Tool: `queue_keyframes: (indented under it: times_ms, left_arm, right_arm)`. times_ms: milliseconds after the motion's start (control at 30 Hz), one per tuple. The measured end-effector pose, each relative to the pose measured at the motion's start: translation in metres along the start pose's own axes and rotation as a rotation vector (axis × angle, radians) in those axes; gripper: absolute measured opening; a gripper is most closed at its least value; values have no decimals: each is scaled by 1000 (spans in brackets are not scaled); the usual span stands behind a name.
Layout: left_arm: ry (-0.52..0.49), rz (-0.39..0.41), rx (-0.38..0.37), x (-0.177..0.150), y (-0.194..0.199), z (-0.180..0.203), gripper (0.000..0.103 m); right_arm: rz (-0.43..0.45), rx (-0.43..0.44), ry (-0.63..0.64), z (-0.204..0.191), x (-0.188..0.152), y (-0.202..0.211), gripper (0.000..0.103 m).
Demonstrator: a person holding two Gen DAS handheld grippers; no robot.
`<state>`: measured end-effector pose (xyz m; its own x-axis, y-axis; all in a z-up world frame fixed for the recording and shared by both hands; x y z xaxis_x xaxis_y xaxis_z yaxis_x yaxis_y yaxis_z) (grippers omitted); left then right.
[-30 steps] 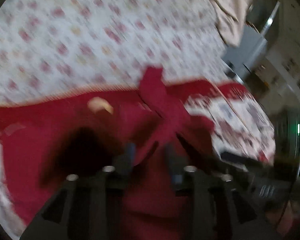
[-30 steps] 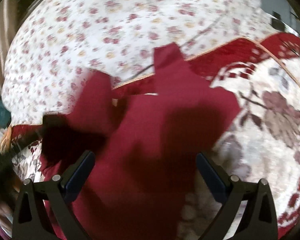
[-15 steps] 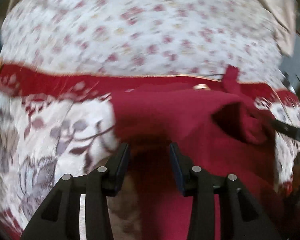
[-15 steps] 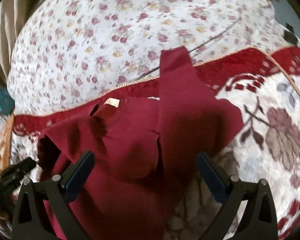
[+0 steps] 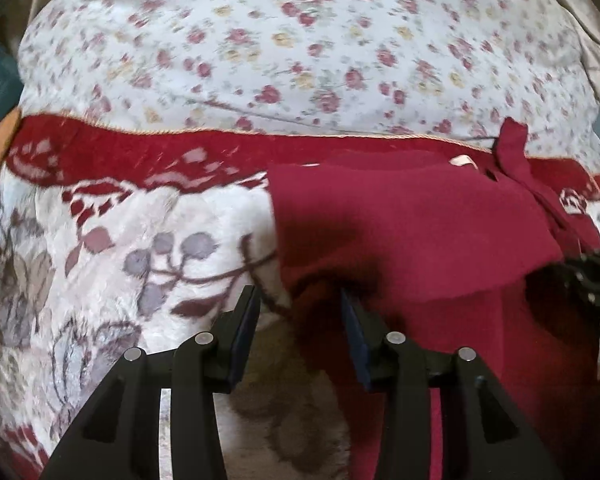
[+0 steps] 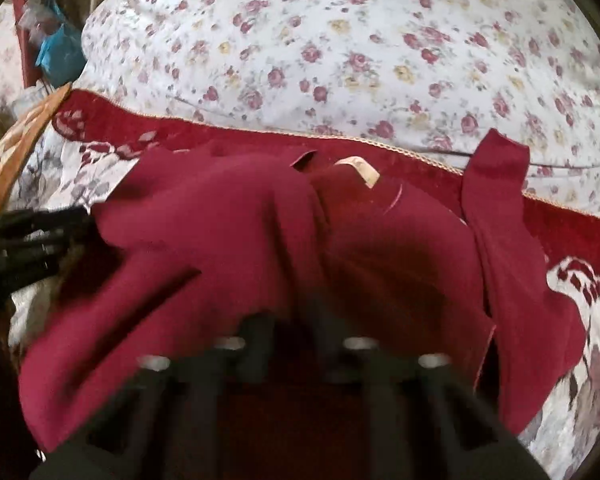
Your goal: Fold small clothes
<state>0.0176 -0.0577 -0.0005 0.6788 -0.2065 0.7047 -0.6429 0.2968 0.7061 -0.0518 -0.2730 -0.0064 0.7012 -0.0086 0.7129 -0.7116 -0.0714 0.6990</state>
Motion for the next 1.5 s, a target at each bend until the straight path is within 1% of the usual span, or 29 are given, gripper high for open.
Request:
queue_keyframes:
  times_ms: [33,100,133,167,233,267,300,333,367,400,467,500,533,600,667,733,833,867,900,967,1067,1133,1233,1300,1333,1367,1433,1467,1500]
  left_arm:
    - [9,-5,-2,-1,0,-3,21]
    - [19,-11,-8,-3,1,-7,21]
    - [25,-12,-15,-3,3,-8,21]
    - [32,-11,-24,-2,5,-9,21]
    - [58,7,-44,1,14,-12,21]
    - [73,23,-54,5,19,-13,21]
    - [90,43,-64,9,24,-15,21]
    - [105,64,-70,12,28,-16,21]
    - [120,86,-75,16,32,-17,21]
    - [135,109,-77,20,35,-18,21]
    - [156,138,-80,26,36,-16,21]
    - [163,143,-87,29,34,-13,21]
    - [162,141,-94,30,32,-10,21]
    - [136,131,-95,31,26,-1,21]
    - [94,114,-79,29,19,7,21]
    - [61,90,-67,25,12,11,21]
    - [34,40,-43,15,1,13,21]
    - [31,27,-41,12,-2,13,21]
    - [32,24,-43,10,-3,13,21]
    - [31,26,-44,11,-3,13,21]
    - [26,24,-42,12,-5,15,21]
    - [21,21,-33,12,-8,18,21]
    - [0,25,-20,11,-9,21,21]
    - [-4,29,-20,11,-8,20,21]
    - [-2,30,-22,10,-7,20,21]
    - [4,30,-26,10,-7,19,21]
    - [10,27,-28,10,-7,18,22]
    - [13,26,-28,10,-8,18,22]
    - [15,25,-26,11,-7,18,22]
  right_arm:
    - [11,5,-8,0,-4,2,15]
    - [-28,25,24,-5,-17,1,15]
    - [-51,33,78,-10,-27,5,15]
    - [-33,35,122,-12,-31,15,15]
    - [-39,63,130,-7,-35,34,21]
    - [-33,75,104,2,-35,47,31]
    - [-7,68,65,15,-33,64,46]
    - [21,50,35,28,-30,77,55]
    - [68,-2,-10,50,-26,96,70]
    - [92,-42,-36,65,-23,105,74]
    - [130,-126,-106,98,-17,119,74]
    - [138,-146,-162,115,-14,121,73]
    - [144,-136,-217,126,-12,121,72]
    - [154,-87,-265,130,-7,116,60]
    - [146,-57,-257,121,-2,104,59]
    - [117,-58,-206,105,0,84,59]
    - [52,-150,-161,100,-7,46,57]
    - [36,-159,-146,100,-8,35,42]
    - [9,-169,-120,100,-10,24,5]
    - [-9,-185,-81,99,-8,21,5]
    - [97,-211,-26,96,7,48,5]
    - [161,-292,5,103,20,58,5]
    - [122,-317,-13,117,17,39,6]
    - [26,-314,-47,127,5,15,19]
    - [-1,-307,-70,130,2,12,20]
    - [8,-297,-88,131,1,15,23]
    - [84,-274,-137,129,3,39,37]
    - [104,-268,-144,125,3,50,50]
    - [120,-259,-143,121,2,58,57]
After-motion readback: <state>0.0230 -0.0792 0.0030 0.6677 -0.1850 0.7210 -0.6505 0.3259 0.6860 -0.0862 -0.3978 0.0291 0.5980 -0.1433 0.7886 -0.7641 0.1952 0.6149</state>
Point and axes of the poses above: each gripper's, at about its wrist camera, not at the fingertips, and y roughly against the way its jaws point, z to its right, x to its top, the point moved 5 cm from there along -y, roughly the way its jaws point, and after that the axes turned 12 degrees about z, right-handed, at the moved point
